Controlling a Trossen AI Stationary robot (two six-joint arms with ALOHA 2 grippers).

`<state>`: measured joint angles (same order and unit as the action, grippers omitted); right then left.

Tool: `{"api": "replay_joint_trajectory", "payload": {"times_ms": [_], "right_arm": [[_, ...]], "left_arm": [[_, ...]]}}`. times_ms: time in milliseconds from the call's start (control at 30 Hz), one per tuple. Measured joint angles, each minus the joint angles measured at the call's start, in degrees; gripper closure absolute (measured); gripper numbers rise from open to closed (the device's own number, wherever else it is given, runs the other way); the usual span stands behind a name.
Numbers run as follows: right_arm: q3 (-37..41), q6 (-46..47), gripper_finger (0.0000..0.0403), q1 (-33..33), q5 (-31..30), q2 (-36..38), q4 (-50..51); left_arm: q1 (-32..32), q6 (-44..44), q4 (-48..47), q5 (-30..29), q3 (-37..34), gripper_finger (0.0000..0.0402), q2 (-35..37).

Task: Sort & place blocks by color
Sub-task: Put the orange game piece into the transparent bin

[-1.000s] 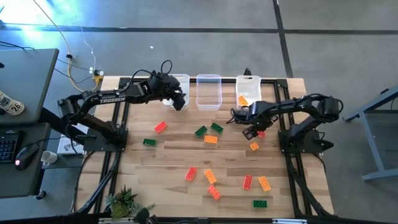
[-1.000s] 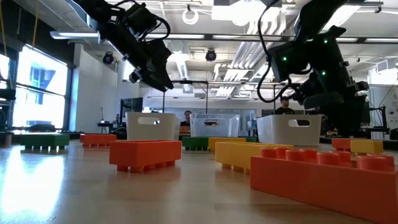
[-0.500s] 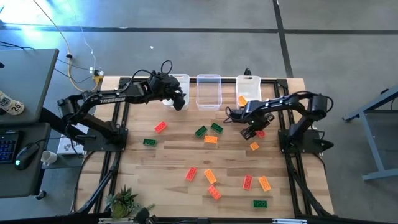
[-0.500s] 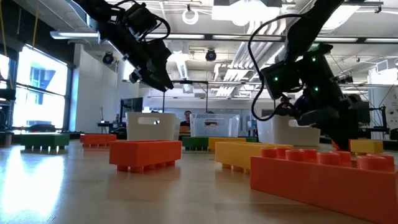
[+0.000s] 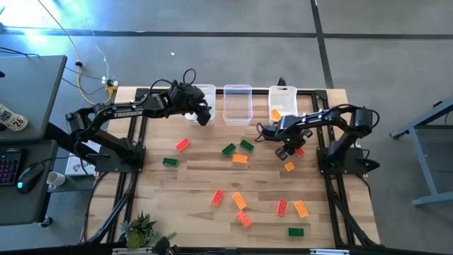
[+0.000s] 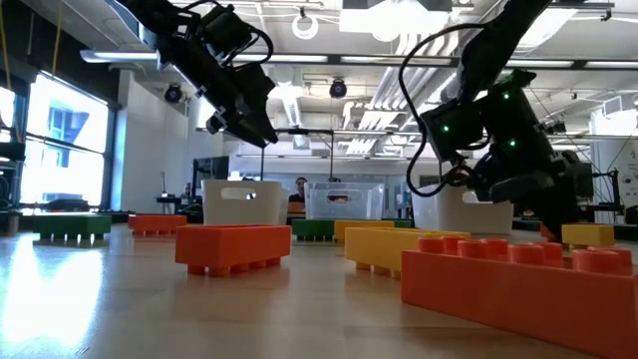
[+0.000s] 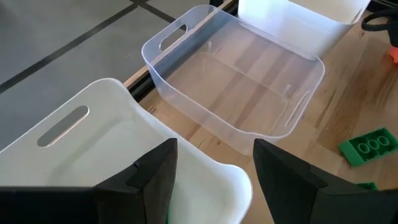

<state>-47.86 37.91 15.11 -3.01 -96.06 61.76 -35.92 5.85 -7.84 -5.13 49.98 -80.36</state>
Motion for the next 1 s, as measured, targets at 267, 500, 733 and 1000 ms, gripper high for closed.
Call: {"api": "replay_joint_trajectory", "payload": {"times_ms": [267,500,733,1000], "right_arm": [[-5.94,-0.38,0.0292,-3.88,0.05,3.33,-0.31],[-15.37,-4.09,0.0292,-5.90,-5.92,4.51,-4.66],[-22.31,-12.74,0.0292,-5.75,-11.42,4.51,-15.67],[-25.04,-22.60,0.0292,-4.88,-18.01,4.51,-28.57]], "left_arm": [[0.02,4.35,-0.08,0.00,0.00,0.0203,0.00],[1.67,5.71,-2.77,0.00,0.00,0.0204,0.00],[5.50,7.66,-7.34,-0.04,0.00,0.0204,0.00],[10.54,11.36,-13.09,-0.89,-0.02,0.0204,0.00]]}}
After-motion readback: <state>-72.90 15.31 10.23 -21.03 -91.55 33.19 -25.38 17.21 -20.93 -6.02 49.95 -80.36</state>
